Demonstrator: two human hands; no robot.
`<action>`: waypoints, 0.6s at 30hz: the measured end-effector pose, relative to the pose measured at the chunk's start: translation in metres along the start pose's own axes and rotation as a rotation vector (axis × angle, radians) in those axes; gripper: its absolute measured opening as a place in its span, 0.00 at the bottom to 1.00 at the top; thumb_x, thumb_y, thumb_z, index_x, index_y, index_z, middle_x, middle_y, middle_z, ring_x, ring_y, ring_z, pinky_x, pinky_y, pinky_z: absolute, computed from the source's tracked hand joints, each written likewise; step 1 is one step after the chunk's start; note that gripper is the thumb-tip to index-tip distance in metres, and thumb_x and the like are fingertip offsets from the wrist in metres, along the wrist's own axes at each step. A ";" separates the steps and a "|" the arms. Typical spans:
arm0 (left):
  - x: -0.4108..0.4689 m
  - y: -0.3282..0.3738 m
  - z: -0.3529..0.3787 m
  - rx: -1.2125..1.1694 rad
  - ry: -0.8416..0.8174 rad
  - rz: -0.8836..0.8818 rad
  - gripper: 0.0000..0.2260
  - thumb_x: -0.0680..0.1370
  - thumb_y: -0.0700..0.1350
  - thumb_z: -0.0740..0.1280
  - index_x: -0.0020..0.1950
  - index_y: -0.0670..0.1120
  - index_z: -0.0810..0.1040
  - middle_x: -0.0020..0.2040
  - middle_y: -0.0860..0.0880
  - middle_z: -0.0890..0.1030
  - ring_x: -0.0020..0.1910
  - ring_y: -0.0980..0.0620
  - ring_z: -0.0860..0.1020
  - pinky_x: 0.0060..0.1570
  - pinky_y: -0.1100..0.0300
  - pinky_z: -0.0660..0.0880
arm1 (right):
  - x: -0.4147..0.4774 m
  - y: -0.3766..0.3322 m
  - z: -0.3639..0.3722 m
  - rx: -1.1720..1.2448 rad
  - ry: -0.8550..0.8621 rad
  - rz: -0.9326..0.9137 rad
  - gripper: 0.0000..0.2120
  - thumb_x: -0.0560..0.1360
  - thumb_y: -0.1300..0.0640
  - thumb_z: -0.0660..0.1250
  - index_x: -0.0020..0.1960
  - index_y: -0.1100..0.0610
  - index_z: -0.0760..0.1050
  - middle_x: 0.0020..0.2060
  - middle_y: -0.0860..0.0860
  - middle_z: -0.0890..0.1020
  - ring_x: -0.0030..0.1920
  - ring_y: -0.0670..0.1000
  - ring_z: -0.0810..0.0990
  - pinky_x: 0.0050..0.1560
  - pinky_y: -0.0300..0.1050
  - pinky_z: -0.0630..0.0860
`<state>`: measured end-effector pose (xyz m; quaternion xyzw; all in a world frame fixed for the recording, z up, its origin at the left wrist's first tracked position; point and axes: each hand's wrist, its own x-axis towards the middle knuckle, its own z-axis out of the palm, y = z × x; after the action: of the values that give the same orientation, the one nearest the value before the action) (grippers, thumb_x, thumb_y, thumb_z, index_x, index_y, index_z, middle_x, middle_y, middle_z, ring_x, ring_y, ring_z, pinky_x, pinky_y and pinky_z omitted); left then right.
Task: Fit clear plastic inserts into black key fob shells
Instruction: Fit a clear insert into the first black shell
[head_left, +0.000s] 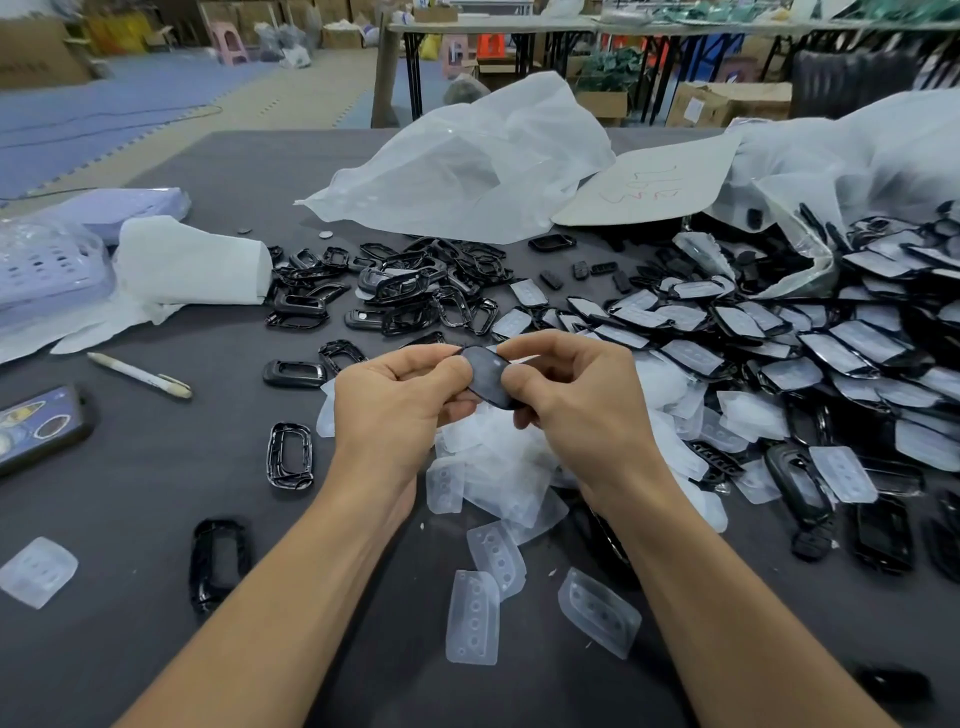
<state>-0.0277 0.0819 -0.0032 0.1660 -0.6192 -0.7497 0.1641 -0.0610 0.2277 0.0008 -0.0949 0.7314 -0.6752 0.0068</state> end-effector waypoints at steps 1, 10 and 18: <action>0.001 0.000 -0.001 0.043 -0.024 0.011 0.09 0.74 0.31 0.74 0.40 0.44 0.87 0.35 0.44 0.86 0.30 0.52 0.83 0.33 0.64 0.80 | 0.000 0.000 0.000 -0.010 0.019 -0.021 0.09 0.73 0.67 0.71 0.43 0.54 0.85 0.33 0.53 0.85 0.29 0.48 0.78 0.35 0.44 0.77; -0.001 0.001 -0.001 0.232 -0.106 0.080 0.10 0.74 0.32 0.75 0.40 0.47 0.88 0.34 0.44 0.86 0.28 0.52 0.82 0.29 0.64 0.77 | 0.004 0.002 -0.004 -0.029 0.026 -0.046 0.17 0.75 0.72 0.65 0.41 0.54 0.86 0.35 0.53 0.86 0.33 0.46 0.80 0.36 0.40 0.75; -0.003 0.002 -0.001 0.236 -0.051 0.109 0.15 0.73 0.33 0.78 0.35 0.54 0.89 0.33 0.45 0.86 0.27 0.51 0.83 0.29 0.64 0.79 | 0.002 0.005 0.001 -0.045 0.003 -0.056 0.10 0.75 0.69 0.69 0.44 0.55 0.84 0.32 0.53 0.85 0.29 0.50 0.81 0.34 0.42 0.75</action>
<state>-0.0248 0.0817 -0.0011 0.1311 -0.7151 -0.6657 0.1683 -0.0633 0.2265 -0.0036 -0.1145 0.7436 -0.6586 -0.0152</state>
